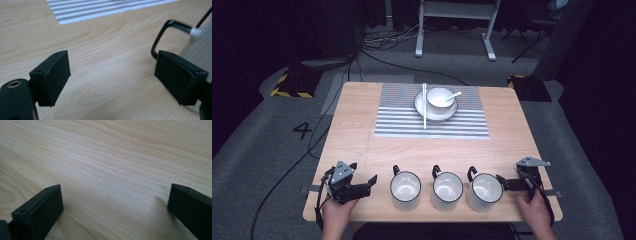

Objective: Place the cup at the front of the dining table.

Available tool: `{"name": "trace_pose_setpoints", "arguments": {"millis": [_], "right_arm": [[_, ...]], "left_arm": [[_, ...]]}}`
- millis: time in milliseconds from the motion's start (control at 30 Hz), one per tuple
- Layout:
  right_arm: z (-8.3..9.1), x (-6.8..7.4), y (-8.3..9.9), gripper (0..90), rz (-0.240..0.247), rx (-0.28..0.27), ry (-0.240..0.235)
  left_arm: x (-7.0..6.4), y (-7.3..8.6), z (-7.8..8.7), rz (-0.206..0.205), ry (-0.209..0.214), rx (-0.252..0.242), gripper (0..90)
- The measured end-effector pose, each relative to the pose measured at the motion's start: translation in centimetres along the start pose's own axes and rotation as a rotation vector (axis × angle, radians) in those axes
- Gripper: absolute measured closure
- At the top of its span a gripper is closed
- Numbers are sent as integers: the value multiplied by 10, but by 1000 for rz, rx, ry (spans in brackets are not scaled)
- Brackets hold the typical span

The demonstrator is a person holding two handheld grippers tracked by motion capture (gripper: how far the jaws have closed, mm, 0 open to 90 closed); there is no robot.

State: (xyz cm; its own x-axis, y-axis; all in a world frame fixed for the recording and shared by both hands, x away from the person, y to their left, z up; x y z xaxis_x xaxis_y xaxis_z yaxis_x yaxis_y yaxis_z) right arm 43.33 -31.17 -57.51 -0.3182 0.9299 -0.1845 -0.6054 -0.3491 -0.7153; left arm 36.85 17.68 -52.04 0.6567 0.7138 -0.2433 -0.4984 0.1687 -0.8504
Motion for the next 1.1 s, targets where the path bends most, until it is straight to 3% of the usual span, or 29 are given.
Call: {"name": "trace_pose_setpoints", "arguments": {"millis": [133, 200, 300, 433, 500, 567, 633, 700, 767, 1100], "right_arm": [[0, 0, 0, 1, -1, 0, 0], [0, 0, 0, 1, -1, 0, 0], [0, 0, 0, 1, -1, 0, 0], [0, 0, 0, 1, -1, 0, 0], [0, 0, 0, 1, -1, 0, 0], [0, 0, 0, 1, -1, 0, 0], [0, 0, 0, 1, -1, 0, 0], [0, 0, 0, 1, -1, 0, 0], [0, 0, 0, 1, -1, 0, 0], [0, 0, 0, 1, -1, 0, 0]], "left_arm": [[-9, -8, 4, -16, 9, -51, 145], [-19, -15, 11, 6, 45, -109, 145], [-25, -20, 17, -6, 38, -132, 146], [-28, -22, 19, -10, 37, -127, 145], [-37, -23, 19, 25, 62, -115, 142], [-47, -24, 21, -14, 32, -84, 133], [-61, -28, 23, -69, 18, -95, 114], [-67, -29, 24, -86, 21, -88, 112], [-81, -28, 22, -99, 46, -73, 109], [-105, -35, 21, -96, 125, -74, 95]]}}
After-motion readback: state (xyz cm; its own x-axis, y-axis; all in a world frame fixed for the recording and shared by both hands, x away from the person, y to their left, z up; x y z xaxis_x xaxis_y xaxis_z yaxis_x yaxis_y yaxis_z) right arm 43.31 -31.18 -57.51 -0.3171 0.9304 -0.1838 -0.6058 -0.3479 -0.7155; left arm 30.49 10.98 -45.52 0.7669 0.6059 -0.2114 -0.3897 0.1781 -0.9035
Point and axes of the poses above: each handheld gripper's, and its own axes: z roughly backward along the jaws, y roughly out of its underside, x roughly to its left, the point moved 10 cm from there along -z, roughly forward along the jaws, and after that the axes turned 14 degrees about y, right-handed, at the moved point
